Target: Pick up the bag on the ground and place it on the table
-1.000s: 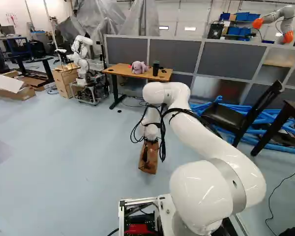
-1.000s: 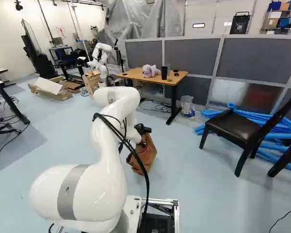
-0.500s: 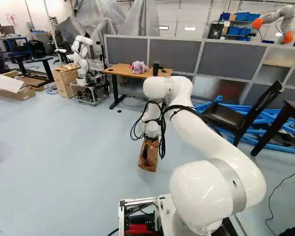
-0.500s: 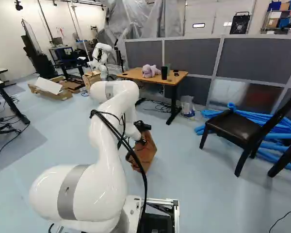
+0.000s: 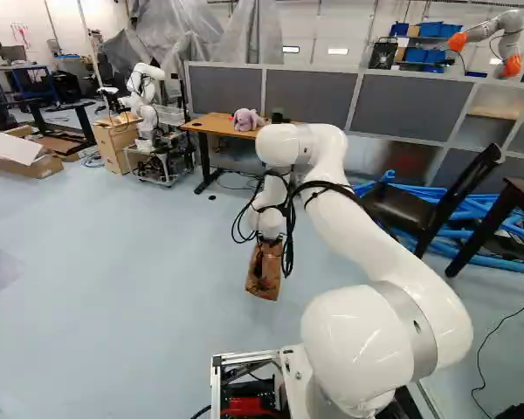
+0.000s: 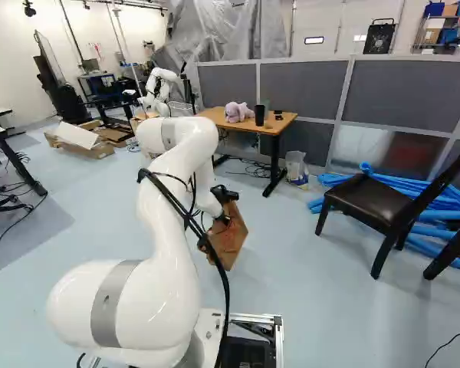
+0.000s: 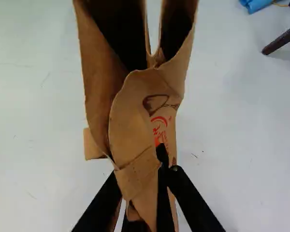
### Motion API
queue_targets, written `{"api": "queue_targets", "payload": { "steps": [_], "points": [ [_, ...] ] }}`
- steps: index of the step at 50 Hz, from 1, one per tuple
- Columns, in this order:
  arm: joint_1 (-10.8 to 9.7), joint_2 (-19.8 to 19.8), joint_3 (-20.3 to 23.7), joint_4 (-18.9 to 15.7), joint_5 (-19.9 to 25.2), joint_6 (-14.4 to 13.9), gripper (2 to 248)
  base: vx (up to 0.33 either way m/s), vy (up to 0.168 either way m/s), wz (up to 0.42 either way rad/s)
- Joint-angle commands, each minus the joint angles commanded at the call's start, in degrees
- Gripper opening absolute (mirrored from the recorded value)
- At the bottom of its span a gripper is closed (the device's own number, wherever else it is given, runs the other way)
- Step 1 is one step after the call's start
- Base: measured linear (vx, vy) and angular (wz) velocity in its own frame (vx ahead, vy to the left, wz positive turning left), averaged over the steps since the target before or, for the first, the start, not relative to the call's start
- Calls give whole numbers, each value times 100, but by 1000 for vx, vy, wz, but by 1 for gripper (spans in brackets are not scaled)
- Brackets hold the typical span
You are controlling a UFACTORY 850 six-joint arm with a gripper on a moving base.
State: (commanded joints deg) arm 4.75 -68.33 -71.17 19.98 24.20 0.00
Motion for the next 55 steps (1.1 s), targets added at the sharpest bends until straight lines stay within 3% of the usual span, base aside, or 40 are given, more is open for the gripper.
{"api": "queue_targets", "payload": {
  "steps": [55],
  "points": [
    [-1,1117,817,0,0,0,25,0,0,0]
  ]
}}
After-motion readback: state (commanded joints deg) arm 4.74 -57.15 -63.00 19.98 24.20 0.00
